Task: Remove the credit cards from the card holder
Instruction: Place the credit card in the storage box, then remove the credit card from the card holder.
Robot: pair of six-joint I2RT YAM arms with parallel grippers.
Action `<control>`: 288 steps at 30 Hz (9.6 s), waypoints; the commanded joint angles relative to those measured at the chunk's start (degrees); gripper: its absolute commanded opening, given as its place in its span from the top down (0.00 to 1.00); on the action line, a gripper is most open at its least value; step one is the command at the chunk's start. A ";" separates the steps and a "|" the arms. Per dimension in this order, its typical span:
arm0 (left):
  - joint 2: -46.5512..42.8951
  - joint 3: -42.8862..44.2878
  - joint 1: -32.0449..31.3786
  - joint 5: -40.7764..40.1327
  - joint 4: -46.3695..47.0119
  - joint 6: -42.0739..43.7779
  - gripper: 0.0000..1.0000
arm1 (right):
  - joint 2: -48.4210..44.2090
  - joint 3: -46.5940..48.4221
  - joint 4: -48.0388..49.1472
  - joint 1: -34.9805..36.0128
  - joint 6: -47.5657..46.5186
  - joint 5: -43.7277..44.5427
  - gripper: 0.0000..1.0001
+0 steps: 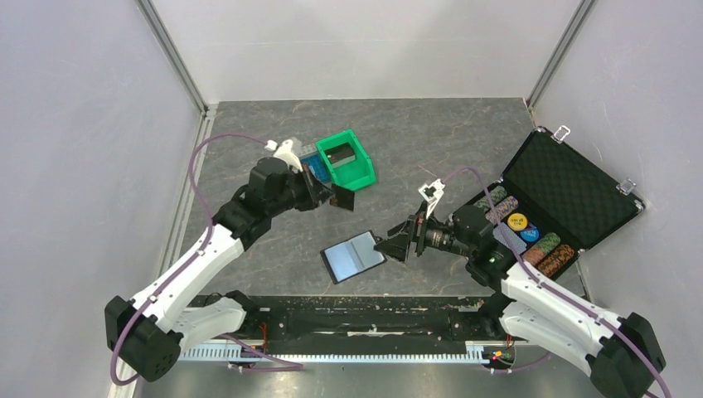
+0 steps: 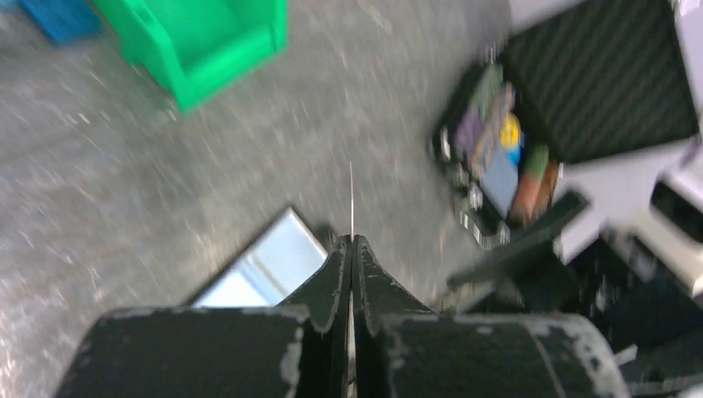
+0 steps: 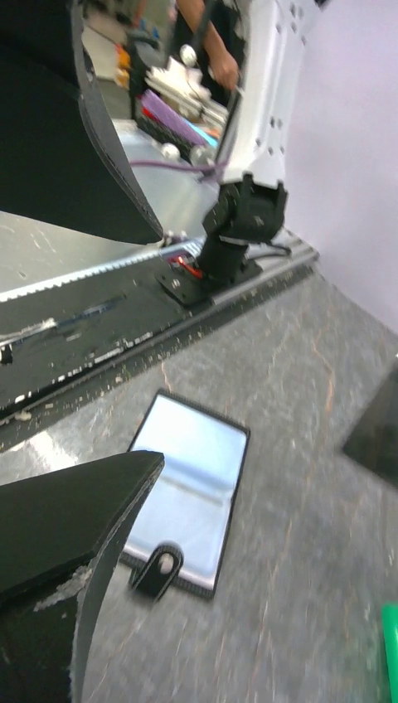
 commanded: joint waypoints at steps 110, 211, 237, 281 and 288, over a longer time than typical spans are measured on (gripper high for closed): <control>7.57 -8.11 3.23 9.50 -3.20 -0.22 0.51 | 16.22 1.13 -3.97 1.09 -2.60 15.17 0.41; 8.79 -26.93 2.76 6.42 10.47 -7.26 0.63 | 35.18 12.84 -7.34 12.96 -6.82 32.21 0.32; 13.48 -28.19 2.77 7.17 14.42 -7.57 0.66 | 35.36 10.48 -1.07 12.96 -3.43 23.09 0.54; 7.78 -22.24 2.79 4.32 4.78 -4.90 0.62 | 35.78 10.99 2.02 15.64 -1.82 20.21 0.72; 5.22 -20.40 2.82 4.13 2.21 -4.76 0.61 | 34.76 10.99 1.87 15.65 -1.38 20.37 0.54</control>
